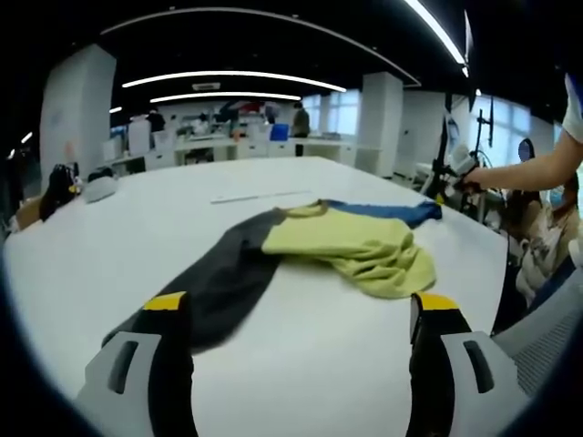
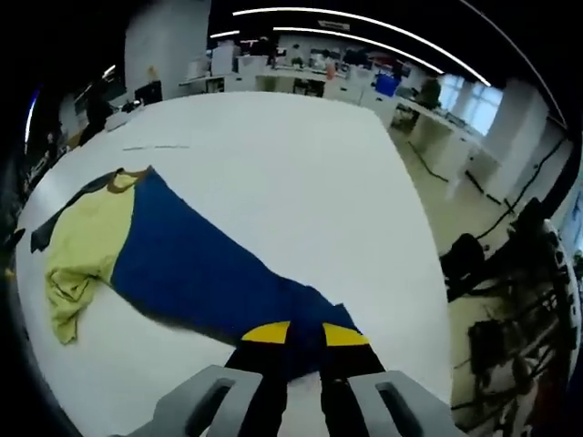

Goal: Fold the garment on the visible template until the final outline fits inside the template.

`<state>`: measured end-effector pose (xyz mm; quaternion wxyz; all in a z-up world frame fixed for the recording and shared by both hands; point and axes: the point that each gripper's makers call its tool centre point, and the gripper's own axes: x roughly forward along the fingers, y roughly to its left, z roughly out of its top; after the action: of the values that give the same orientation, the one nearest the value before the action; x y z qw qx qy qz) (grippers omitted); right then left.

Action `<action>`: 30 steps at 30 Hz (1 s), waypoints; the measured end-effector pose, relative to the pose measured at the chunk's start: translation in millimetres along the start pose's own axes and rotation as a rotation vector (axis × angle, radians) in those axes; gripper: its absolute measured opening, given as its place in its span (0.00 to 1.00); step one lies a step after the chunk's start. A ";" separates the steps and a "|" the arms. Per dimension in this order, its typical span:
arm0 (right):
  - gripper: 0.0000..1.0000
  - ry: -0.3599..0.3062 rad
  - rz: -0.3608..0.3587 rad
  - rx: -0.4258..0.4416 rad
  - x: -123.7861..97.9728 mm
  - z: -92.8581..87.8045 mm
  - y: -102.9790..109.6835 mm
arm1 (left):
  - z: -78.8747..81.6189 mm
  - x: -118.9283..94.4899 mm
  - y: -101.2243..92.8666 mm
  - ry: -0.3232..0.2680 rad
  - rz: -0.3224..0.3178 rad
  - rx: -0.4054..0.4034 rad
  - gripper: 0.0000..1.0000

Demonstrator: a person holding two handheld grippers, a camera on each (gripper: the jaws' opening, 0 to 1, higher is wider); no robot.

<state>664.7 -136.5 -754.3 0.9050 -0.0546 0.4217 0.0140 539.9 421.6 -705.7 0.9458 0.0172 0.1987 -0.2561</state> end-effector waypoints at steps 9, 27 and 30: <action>0.40 -0.060 0.174 0.008 -25.5 5.7 56.0 | 5.0 3.8 -9.9 0.002 -0.038 0.015 0.96; 0.62 -0.119 0.528 -0.155 -93.6 7.0 208.1 | 10.7 -0.5 -28.5 -0.016 -0.097 0.022 0.99; 0.63 -0.126 0.586 -0.186 -101.4 7.8 231.9 | 11.9 -1.8 -31.2 -0.022 -0.107 0.021 0.99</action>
<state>588.8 96.9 -692.0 0.8778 -0.0125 0.3595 0.3163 527.6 393.8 -691.9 0.9327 0.0135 0.1865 -0.3084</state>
